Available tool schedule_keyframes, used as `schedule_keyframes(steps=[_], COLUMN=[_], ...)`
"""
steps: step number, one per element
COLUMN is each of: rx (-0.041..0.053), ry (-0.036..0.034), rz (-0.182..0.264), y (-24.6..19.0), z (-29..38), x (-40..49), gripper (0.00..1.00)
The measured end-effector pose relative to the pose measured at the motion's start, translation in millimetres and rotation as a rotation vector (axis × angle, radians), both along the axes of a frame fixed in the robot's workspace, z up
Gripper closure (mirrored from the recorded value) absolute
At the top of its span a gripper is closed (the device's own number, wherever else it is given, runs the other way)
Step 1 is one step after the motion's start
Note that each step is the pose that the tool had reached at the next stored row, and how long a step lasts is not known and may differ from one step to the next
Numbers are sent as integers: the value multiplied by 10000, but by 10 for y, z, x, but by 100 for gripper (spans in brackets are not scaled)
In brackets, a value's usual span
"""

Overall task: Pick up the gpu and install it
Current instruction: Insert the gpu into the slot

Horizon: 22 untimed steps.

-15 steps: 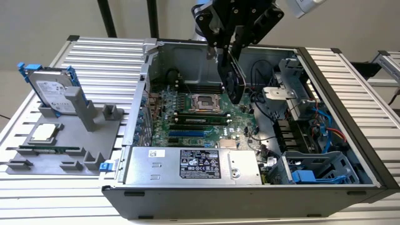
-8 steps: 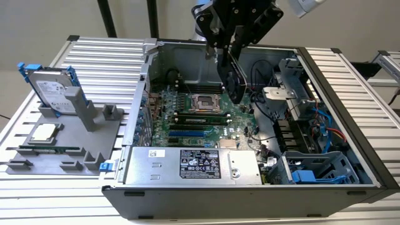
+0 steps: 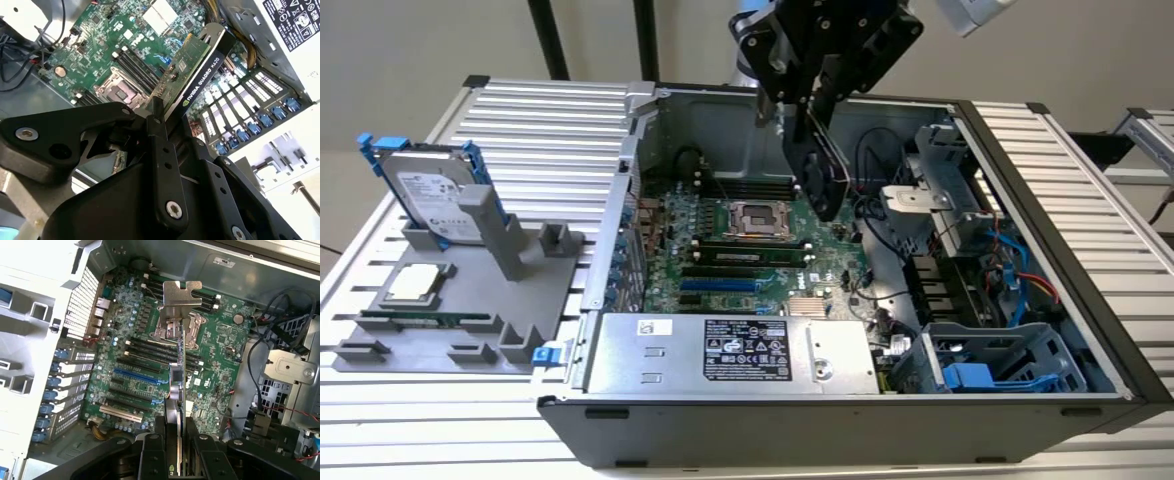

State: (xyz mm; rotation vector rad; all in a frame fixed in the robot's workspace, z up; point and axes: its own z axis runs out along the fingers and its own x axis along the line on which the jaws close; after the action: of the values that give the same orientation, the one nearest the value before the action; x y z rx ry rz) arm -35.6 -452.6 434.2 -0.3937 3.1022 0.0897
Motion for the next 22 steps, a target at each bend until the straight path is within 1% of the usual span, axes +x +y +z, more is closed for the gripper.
schedule_keyframes(steps=[22], rx=[-1], ry=[0], rz=[851], y=[0], z=[1], x=[0], gripper=[100])
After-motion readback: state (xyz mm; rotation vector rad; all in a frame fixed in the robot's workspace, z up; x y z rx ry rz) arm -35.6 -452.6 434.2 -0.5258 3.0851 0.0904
